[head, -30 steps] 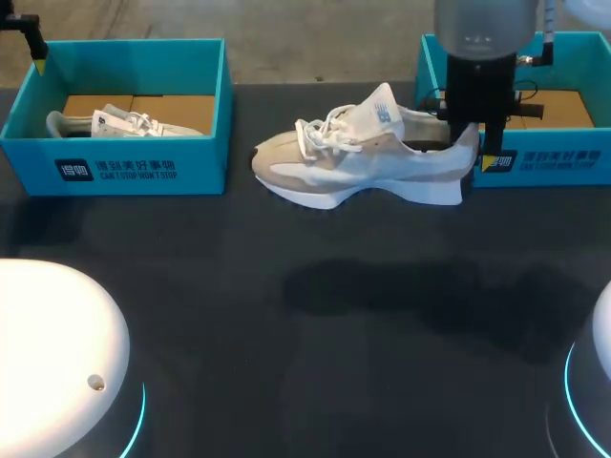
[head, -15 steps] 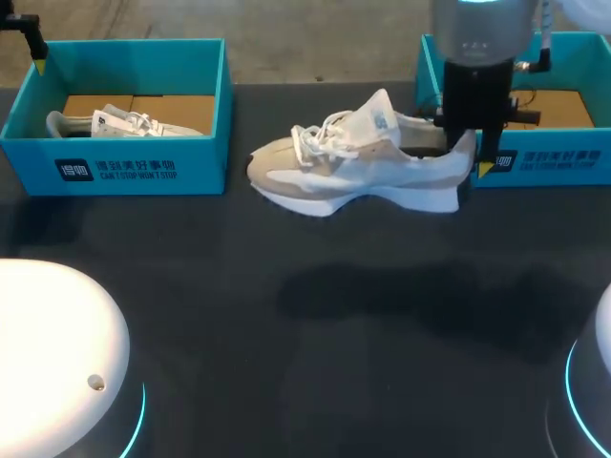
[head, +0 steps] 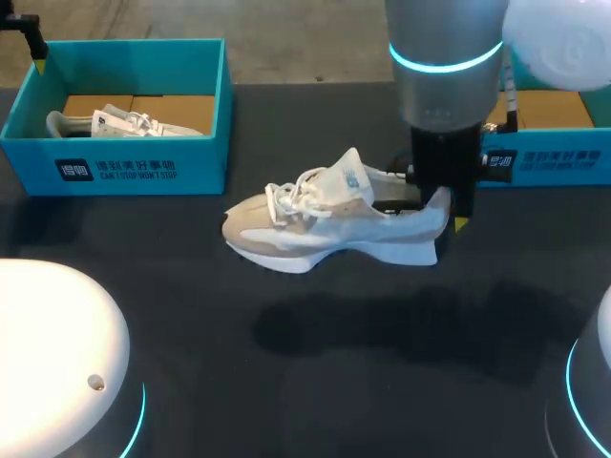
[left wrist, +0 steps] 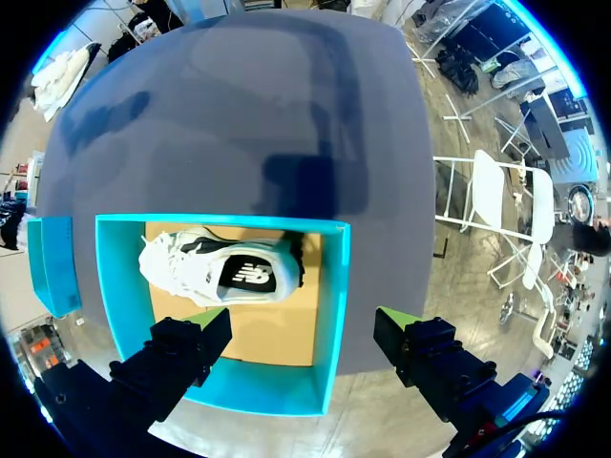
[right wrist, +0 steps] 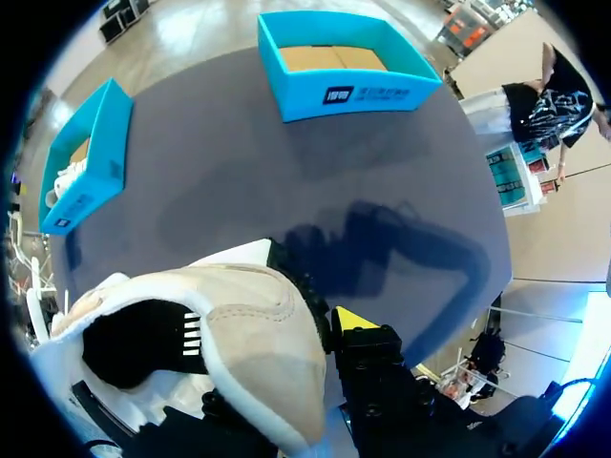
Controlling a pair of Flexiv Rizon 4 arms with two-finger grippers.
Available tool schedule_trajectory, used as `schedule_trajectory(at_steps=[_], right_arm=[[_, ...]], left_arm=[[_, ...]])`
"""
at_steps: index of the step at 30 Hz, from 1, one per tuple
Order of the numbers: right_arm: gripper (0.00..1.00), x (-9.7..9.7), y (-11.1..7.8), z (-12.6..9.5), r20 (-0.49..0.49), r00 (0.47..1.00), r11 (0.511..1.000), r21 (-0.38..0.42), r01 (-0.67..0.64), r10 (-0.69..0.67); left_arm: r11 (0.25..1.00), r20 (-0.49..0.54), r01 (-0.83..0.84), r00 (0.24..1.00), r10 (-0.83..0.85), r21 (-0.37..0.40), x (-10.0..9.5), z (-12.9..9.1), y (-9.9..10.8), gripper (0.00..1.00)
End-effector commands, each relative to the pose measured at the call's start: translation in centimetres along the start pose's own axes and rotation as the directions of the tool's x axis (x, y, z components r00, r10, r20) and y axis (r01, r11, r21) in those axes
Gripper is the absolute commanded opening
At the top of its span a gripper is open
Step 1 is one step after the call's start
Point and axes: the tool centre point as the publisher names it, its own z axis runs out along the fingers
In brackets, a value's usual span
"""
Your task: Take the shoe out of the shoebox, open the shoe tongue, remove and reinsert the insole, then place the shoe into the shoebox
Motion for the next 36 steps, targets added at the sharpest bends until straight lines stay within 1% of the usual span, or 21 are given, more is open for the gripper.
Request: schedule_trajectory(at_steps=[1,3,4,5,7,9,11,17,19,21,23,28,36], right_arm=[[0.0,2.2,0.1,1.2,0.037,0.999,1.0,-0.003,0.007,-0.007],[0.0,2.5,0.2,1.9,0.057,0.998,1.0,-0.008,0.007,-0.006],[0.0,2.9,0.3,2.9,0.069,0.998,1.0,-0.013,0.008,-0.007],[0.0,3.1,0.4,3.6,0.052,0.999,1.0,-0.011,0.007,-0.007],[0.0,3.5,0.7,5.1,0.07,0.998,1.0,-0.02,0.004,-0.003],[0.0,3.8,0.9,6.5,0.05,0.999,1.0,-0.014,-0.004,0.004],[0.0,4.1,1.1,8.2,0.054,0.999,1.0,-0.008,-0.003,0.003],[0.0,5.1,1.3,11.7,0.025,1.0,1.0,-0.003,-0.013,0.013],[0.0,5.4,1.2,12.5,0.054,0.998,1.0,-0.017,-0.014,0.015],[0.0,5.9,1.2,13.6,0.034,0.999,1.0,-0.025,-0.013,0.014],[0.0,6.2,1.2,14.4,0.041,0.999,0.999,-0.037,-0.01,0.012],[0.0,7.3,1.5,16.3,0.027,1.0,0.999,-0.036,0.013,-0.012],[0.0,8.9,2.2,18.0,0.026,0.999,0.998,-0.058,0.023,-0.021]], left_arm=[[1.0,-0.002,-0.001,1.0,0.001,-0.002,0.0,0.0,-0.1,1.0],[1.0,-0.002,-0.001,1.0,0.001,-0.002,0.0,0.0,-0.1,1.0],[1.0,-0.002,-0.001,1.0,0.001,-0.002,0.0,0.0,-0.1,1.0],[1.0,-0.002,-0.001,1.0,0.001,-0.002,0.0,0.0,-0.1,1.0],[1.0,-0.002,-0.001,1.0,0.001,-0.002,0.0,0.0,-0.1,1.0],[1.0,-0.002,-0.001,1.0,0.001,-0.002,0.0,0.0,-0.1,1.0],[1.0,-0.002,-0.001,1.0,0.001,-0.002,0.0,0.0,-0.1,1.0],[1.0,-0.002,-0.001,1.0,0.001,-0.002,0.0,0.0,-0.1,1.0],[1.0,-0.002,-0.001,1.0,0.001,-0.002,0.0,0.0,-0.1,1.0],[1.0,-0.002,-0.001,1.0,0.001,-0.002,0.0,0.0,-0.1,1.0],[1.0,-0.002,-0.001,1.0,0.001,-0.002,0.0,0.0,-0.1,1.0],[1.0,-0.002,-0.001,1.0,0.001,-0.002,0.0,0.0,-0.1,1.0],[1.0,-0.002,-0.001,1.0,0.001,-0.002,0.0,0.0,-0.1,1.0]])
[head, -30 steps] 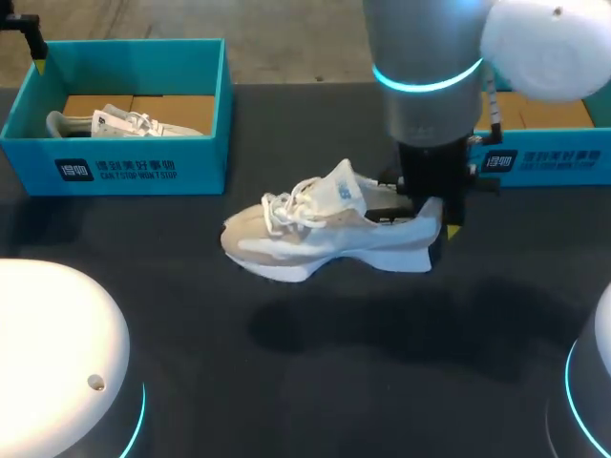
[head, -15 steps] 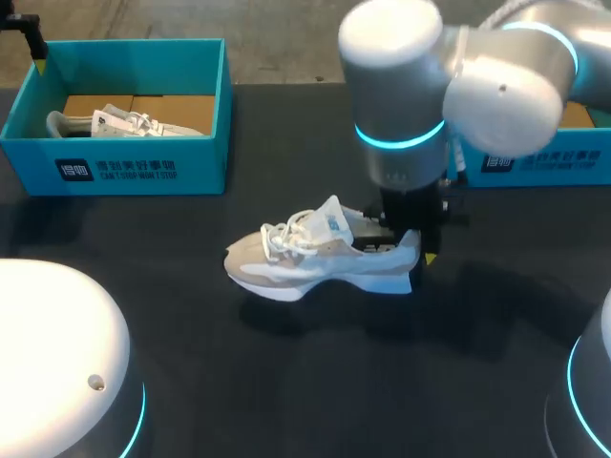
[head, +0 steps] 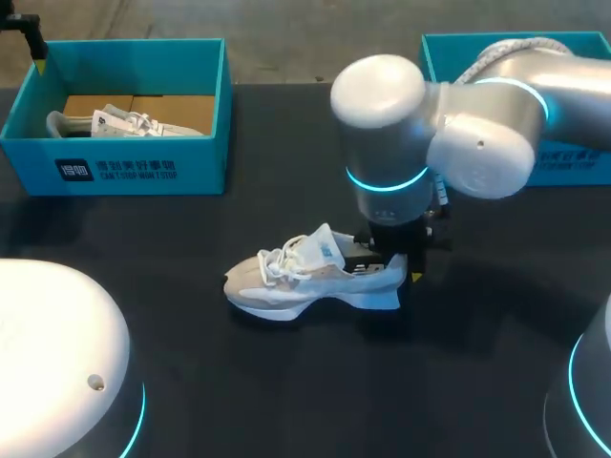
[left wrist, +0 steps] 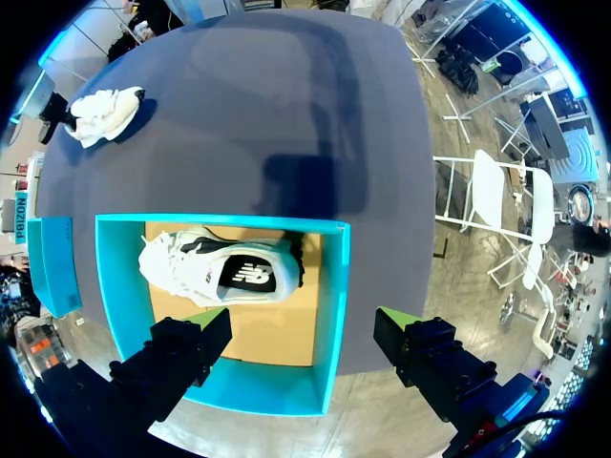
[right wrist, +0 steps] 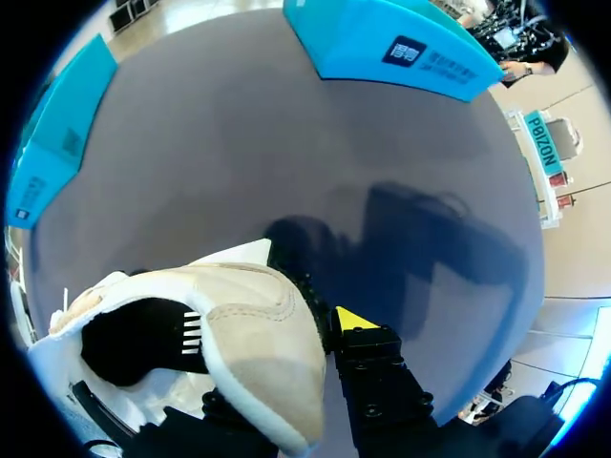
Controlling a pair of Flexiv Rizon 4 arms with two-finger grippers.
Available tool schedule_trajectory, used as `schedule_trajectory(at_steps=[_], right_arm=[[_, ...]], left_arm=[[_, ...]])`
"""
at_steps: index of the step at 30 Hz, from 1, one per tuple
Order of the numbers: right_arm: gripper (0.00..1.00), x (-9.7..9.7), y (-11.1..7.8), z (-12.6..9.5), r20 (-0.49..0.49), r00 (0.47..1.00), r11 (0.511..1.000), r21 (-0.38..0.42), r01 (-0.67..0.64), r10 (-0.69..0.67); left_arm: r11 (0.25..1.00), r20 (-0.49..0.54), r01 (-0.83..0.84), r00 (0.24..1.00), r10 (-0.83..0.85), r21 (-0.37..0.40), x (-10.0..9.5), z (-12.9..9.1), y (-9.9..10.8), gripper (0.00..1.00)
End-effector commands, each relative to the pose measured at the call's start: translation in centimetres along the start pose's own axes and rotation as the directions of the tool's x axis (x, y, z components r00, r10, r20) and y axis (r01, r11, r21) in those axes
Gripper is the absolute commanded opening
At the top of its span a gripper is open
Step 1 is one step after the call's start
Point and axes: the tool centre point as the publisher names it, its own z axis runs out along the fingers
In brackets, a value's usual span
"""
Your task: Take the shoe out of the shoebox, open the shoe tongue, remove and reinsert the insole, then place the shoe into the shoebox
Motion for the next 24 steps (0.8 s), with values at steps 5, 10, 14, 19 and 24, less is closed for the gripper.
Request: schedule_trajectory(at_steps=[5,10,14,19,24], right_arm=[[0.0,2.3,0.1,2.1,0.015,1.0,1.0,-0.01,-0.021,0.022],[0.0,2.3,0.3,2.7,0.008,1.0,1.0,-0.007,-0.027,0.027],[0.0,2.2,0.4,3.2,-0.001,0.999,0.999,-0.003,-0.04,0.04],[0.45,2.1,0.5,3.1,-0.003,0.999,0.999,0.0,-0.047,0.047],[1.0,1.9,0.3,1.7,-0.018,0.999,0.999,-0.016,-0.049,0.049]], left_arm=[[1.0,-0.002,-0.001,1.0,0.001,-0.002,0.0,0.0,-0.1,1.0],[1.0,-0.002,-0.001,1.0,0.001,-0.002,0.0,0.0,-0.1,1.0],[1.0,-0.002,-0.001,1.0,0.001,-0.002,0.0,0.0,-0.1,1.0],[1.0,-0.002,-0.001,1.0,0.001,-0.002,0.0,0.0,-0.1,1.0],[1.0,-0.002,-0.001,1.0,0.001,-0.002,0.0,0.0,-0.1,1.0]])
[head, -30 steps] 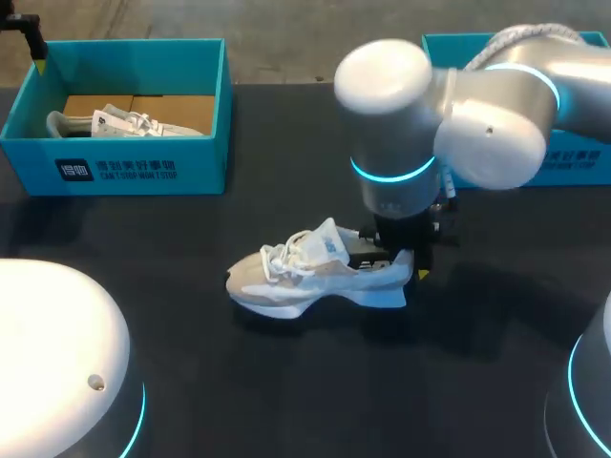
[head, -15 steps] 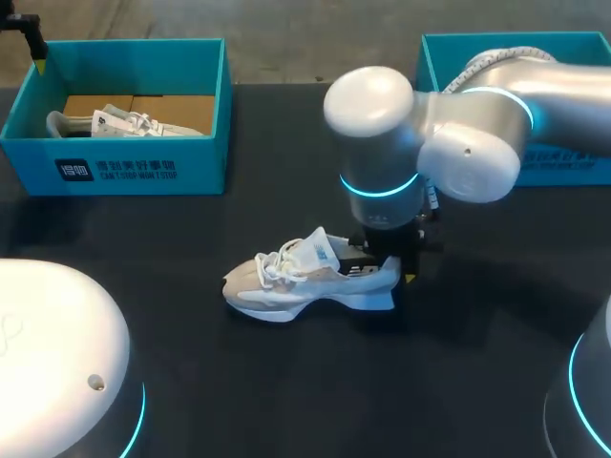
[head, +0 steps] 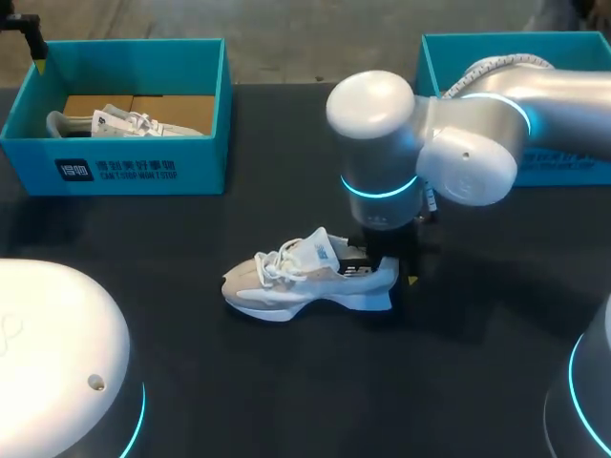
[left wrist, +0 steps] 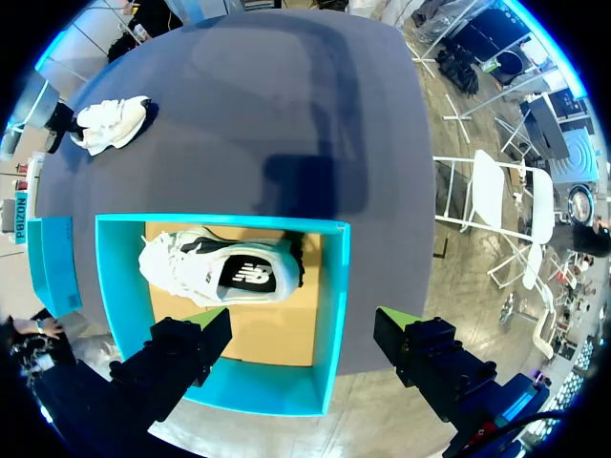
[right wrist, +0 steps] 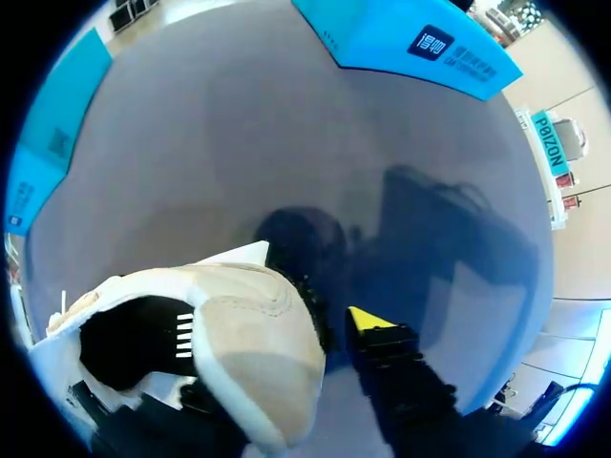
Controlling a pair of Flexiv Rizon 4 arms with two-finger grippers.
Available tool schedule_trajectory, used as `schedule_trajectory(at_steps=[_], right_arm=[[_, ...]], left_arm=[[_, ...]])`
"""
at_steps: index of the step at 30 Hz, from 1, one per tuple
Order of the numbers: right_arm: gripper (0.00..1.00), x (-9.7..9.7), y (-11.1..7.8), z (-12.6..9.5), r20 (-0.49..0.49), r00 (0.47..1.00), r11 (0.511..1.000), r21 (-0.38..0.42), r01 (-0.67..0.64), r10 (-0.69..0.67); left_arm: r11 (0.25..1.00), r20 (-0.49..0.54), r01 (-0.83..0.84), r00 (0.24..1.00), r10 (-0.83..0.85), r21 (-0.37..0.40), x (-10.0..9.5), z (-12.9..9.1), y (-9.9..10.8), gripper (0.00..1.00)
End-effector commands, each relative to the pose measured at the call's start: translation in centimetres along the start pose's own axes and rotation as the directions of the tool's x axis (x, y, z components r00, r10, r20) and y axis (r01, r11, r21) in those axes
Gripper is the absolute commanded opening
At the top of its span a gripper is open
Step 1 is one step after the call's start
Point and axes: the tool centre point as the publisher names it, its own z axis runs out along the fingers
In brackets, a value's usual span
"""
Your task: Take the shoe out of the shoebox, open the shoe tongue, remove and reinsert the insole, then place the shoe into the shoebox
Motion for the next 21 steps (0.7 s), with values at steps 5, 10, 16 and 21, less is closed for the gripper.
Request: schedule_trajectory(at_steps=[5,10,16,21], right_arm=[[1.0,0.1,-1.1,-3.5,-0.038,0.999,0.998,-0.055,-0.025,0.023],[1.0,-0.3,-0.9,-5.6,-0.09,0.995,0.996,-0.091,0.025,-0.033],[1.0,-1.0,-0.4,-8.1,-0.109,0.978,0.977,-0.133,0.164,-0.179],[1.0,-1.7,0.1,-9.8,-0.138,0.918,0.923,-0.164,0.349,-0.372]], left_arm=[[1.0,-0.002,-0.001,1.0,0.001,-0.002,0.0,0.0,-0.1,1.0],[1.0,-0.002,-0.001,1.0,0.001,-0.002,0.0,0.0,-0.1,1.0],[1.0,-0.002,-0.001,1.0,0.001,-0.002,0.0,0.0,-0.1,1.0],[1.0,-0.002,-0.001,1.0,0.001,-0.002,0.0,0.0,-0.1,1.0]])
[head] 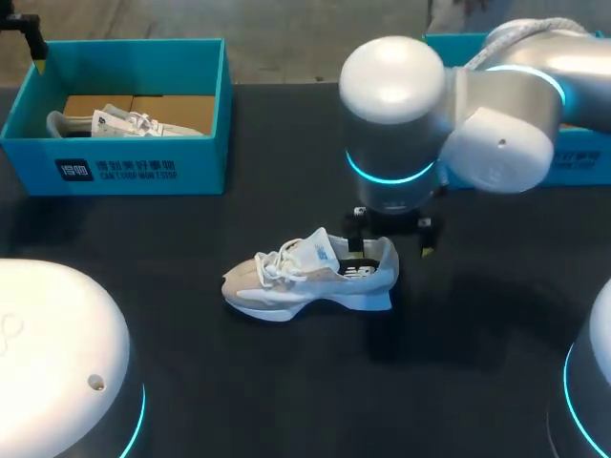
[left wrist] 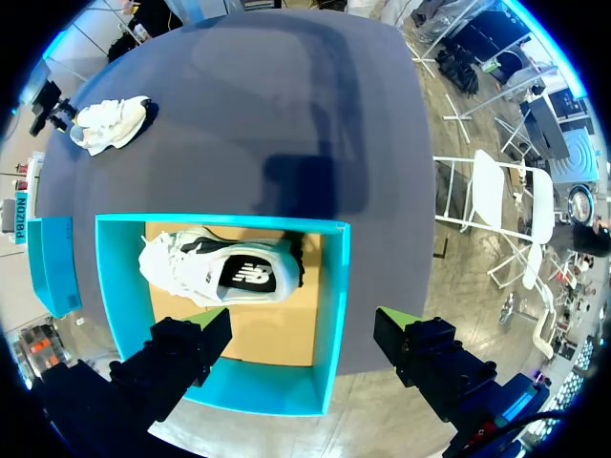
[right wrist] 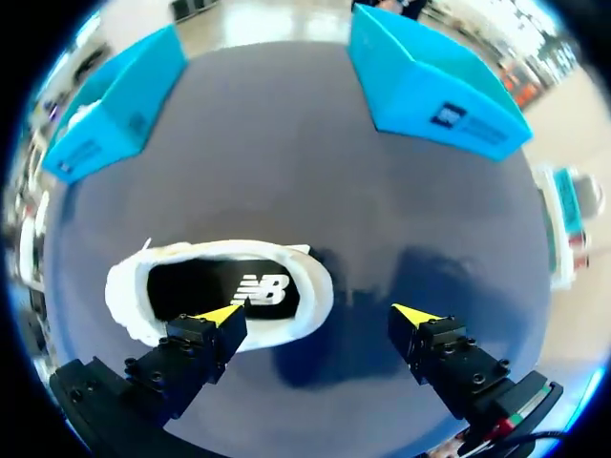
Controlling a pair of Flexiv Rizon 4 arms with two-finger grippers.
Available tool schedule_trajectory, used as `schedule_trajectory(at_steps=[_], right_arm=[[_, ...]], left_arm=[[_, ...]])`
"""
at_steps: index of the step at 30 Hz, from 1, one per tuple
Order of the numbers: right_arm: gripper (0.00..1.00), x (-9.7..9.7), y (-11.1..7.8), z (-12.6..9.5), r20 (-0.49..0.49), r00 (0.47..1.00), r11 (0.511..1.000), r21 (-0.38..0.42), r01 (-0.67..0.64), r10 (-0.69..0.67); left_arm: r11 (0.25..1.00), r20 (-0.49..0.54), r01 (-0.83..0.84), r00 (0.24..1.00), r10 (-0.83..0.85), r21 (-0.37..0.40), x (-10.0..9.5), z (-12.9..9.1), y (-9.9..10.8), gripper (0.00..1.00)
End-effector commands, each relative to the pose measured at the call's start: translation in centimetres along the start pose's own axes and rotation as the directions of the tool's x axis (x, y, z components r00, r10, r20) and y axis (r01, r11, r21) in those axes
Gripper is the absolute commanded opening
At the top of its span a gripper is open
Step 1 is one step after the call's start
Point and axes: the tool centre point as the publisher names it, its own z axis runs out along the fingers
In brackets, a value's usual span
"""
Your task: Take the shoe out of the shoebox, open the shoe tongue, remove and reinsert the insole, then place the shoe into the shoebox
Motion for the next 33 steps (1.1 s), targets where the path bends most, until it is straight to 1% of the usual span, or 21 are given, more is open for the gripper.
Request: schedule_trajectory(at_steps=[1,3,5,7,8,9,10,12,14,33], right_arm=[[1.0,-1.4,0.2,-1.9,-0.114,0.982,0.989,-0.015,0.148,-0.148],[1.0,-1.5,0.2,-2.6,-0.18,0.951,0.968,-0.035,0.249,-0.251],[1.0,-1.6,0.2,-3.0,-0.262,0.904,0.941,-0.067,0.333,-0.339],[1.0,-1.6,0.2,-3.3,-0.277,0.864,0.907,-0.092,0.411,-0.42],[1.0,-1.6,0.1,-3.5,-0.298,0.834,0.884,-0.108,0.454,-0.465],[1.0,-1.5,0.1,-3.7,-0.296,0.814,0.864,-0.119,0.488,-0.5],[1.0,-1.4,0.0,-3.9,-0.305,0.784,0.839,-0.138,0.526,-0.541],[1.0,-1.1,-0.2,-4.4,-0.307,0.713,0.774,-0.183,0.606,-0.631],[1.0,-0.9,-0.3,-4.6,-0.306,0.663,0.728,-0.219,0.65,-0.684],[1.0,-0.8,-0.2,-4.6,-0.304,0.66,0.725,-0.221,0.653,-0.687]], left_arm=[[1.0,-0.002,-0.001,1.0,0.001,-0.002,0.0,0.0,-0.1,1.0],[1.0,-0.002,-0.001,1.0,0.001,-0.002,0.0,0.0,-0.1,1.0],[1.0,-0.002,-0.001,1.0,0.001,-0.002,0.0,0.0,-0.1,1.0],[1.0,-0.002,-0.001,1.0,0.001,-0.002,0.0,0.0,-0.1,1.0],[1.0,-0.002,-0.001,1.0,0.001,-0.002,0.0,0.0,-0.1,1.0],[1.0,-0.002,-0.001,1.0,0.001,-0.002,0.0,0.0,-0.1,1.0],[1.0,-0.002,-0.001,1.0,0.001,-0.002,0.0,0.0,-0.1,1.0],[1.0,-0.002,-0.001,1.0,0.001,-0.002,0.0,0.0,-0.1,1.0],[1.0,-0.002,-0.001,1.0,0.001,-0.002,0.0,0.0,-0.1,1.0],[1.0,-0.002,-0.001,1.0,0.001,-0.002,0.0,0.0,-0.1,1.0]])
